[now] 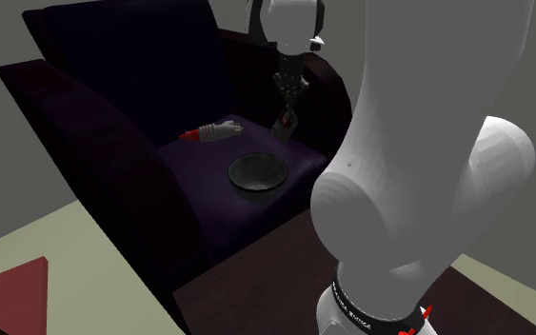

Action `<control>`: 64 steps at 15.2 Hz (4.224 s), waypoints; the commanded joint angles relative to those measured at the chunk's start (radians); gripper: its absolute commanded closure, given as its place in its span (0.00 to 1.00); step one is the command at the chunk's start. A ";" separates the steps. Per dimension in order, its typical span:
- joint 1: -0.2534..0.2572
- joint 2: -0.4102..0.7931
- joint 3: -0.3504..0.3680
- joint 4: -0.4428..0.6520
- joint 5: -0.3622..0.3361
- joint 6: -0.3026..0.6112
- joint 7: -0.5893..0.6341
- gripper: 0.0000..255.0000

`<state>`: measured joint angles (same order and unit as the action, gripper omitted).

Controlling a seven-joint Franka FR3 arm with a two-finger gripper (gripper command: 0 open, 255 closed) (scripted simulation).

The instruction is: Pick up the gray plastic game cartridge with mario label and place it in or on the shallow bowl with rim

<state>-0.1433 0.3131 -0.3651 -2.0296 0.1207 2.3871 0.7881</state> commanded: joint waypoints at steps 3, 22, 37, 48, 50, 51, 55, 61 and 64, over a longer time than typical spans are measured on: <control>0.006 -0.032 -0.008 0.019 -0.018 -0.048 0.011 1.00; 0.071 -0.322 -0.009 -0.094 -0.162 -0.207 0.150 1.00; 0.106 -0.731 0.122 -0.433 -0.284 -0.277 0.390 1.00; 0.105 -0.659 0.105 -0.528 -0.289 -0.111 0.393 1.00; 0.105 -0.642 0.102 -0.543 -0.289 -0.080 0.393 1.00; 0.105 -0.633 0.100 -0.550 -0.289 -0.064 0.393 1.00; 0.106 -0.594 0.094 -0.575 -0.288 0.000 0.392 1.00; 0.108 -0.548 0.087 -0.598 -0.284 0.069 0.390 1.00; 0.108 -0.548 0.087 -0.598 -0.284 0.069 0.390 1.00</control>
<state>-0.0353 -0.2351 -0.2779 -2.6273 -0.1634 2.4554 1.1777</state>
